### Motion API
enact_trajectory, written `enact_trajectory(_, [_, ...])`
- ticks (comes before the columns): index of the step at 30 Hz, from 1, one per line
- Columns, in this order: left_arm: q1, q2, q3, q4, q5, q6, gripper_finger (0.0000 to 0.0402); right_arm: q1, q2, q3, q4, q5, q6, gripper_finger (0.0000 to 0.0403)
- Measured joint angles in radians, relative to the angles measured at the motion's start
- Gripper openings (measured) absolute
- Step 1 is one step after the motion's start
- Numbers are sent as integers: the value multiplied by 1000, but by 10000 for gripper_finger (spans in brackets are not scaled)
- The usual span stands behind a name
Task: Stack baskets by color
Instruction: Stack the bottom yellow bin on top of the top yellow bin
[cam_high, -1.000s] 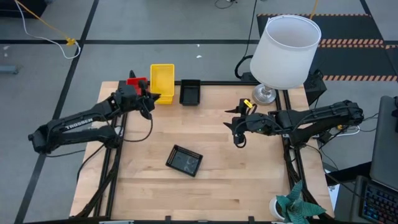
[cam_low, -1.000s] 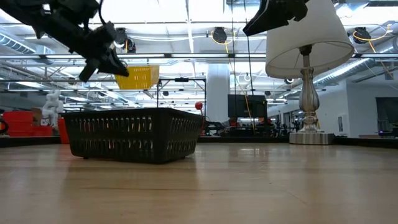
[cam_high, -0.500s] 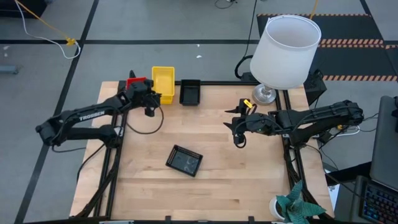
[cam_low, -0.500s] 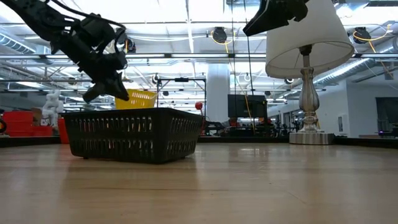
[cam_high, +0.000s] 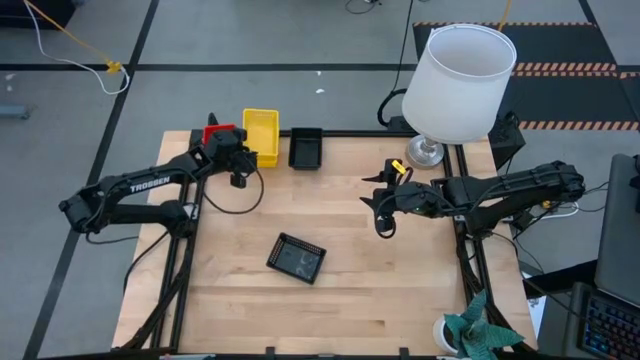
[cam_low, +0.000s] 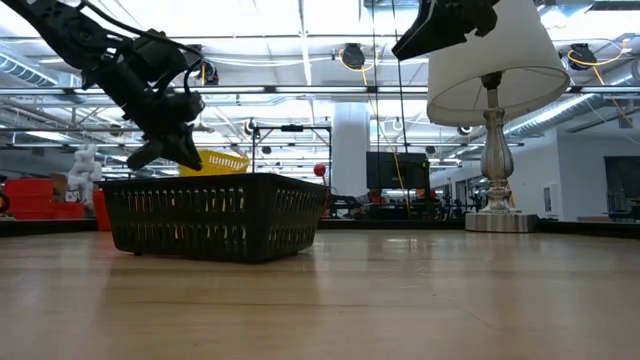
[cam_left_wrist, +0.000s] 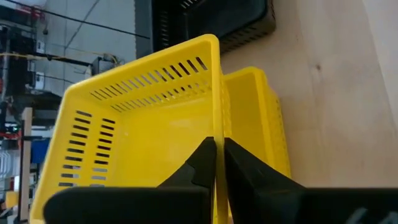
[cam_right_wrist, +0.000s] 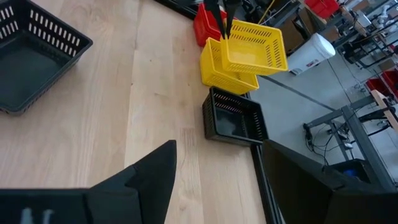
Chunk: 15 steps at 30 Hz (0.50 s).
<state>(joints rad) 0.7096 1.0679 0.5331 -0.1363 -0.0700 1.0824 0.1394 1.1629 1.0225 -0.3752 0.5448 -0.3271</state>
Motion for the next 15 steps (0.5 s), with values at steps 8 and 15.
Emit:
enact_trajectory(8, [3,0,0,-19,0,12,8,0,0,0,2,0,0,228])
enact_trajectory(15, [4,0,0,-47,6,40,34,0,0,0,3,0,1,228])
